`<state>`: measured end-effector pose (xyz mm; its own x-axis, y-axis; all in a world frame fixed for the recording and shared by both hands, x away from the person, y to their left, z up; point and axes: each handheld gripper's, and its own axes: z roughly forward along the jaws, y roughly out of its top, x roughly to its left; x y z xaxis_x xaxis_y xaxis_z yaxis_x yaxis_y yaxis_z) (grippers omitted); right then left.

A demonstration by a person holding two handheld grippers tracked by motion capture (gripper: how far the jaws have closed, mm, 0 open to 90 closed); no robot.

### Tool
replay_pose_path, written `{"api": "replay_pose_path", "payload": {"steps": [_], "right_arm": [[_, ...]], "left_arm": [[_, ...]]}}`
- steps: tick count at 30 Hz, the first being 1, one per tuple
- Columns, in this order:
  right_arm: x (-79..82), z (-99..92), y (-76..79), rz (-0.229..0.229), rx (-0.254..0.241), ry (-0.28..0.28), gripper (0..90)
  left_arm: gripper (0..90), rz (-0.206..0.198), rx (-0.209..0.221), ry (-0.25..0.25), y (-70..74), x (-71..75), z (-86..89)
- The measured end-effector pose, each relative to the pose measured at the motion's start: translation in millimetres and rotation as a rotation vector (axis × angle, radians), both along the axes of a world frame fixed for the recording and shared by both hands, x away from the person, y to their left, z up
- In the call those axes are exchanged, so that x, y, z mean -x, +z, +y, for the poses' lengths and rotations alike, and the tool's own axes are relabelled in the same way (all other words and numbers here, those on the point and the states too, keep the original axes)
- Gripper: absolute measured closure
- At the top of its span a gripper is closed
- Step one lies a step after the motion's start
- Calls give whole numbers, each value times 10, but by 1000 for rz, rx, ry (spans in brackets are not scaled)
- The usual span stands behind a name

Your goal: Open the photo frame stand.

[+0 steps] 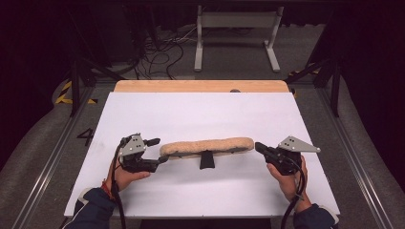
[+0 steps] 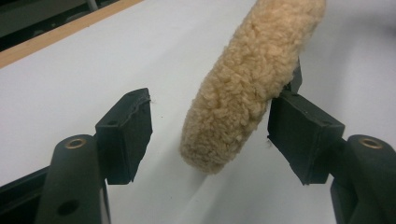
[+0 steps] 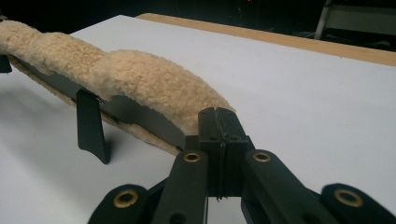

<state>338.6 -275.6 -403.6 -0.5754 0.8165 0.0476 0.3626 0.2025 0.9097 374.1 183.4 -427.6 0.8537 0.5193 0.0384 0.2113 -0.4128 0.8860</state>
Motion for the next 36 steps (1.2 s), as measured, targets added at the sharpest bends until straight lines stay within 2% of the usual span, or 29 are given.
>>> {"api": "replay_pose_path", "payload": {"steps": [3, 7, 10, 13, 21, 36], "right_arm": [[-25, 12, -9, 10, -5, 2, 900], [-53, 39, -23, 18, -6, 7, 900], [-72, 41, -27, 25, -14, 3, 900], [-97, 37, -28, 29, -18, 7, 900], [-138, 15, -35, 53, -41, 18, 900], [-200, 26, -30, 56, -26, 13, 900]], "left_arm": [[328, 7, 1, -16, 1, 1, -26], [406, -15, 13, -51, 37, 19, -93], [458, -19, -1, -59, 44, 19, -144], [523, -8, 13, -60, 36, -4, -108], [536, -8, 4, -68, 41, 8, -107], [558, -3, 1, -82, 46, 30, -101]]}}
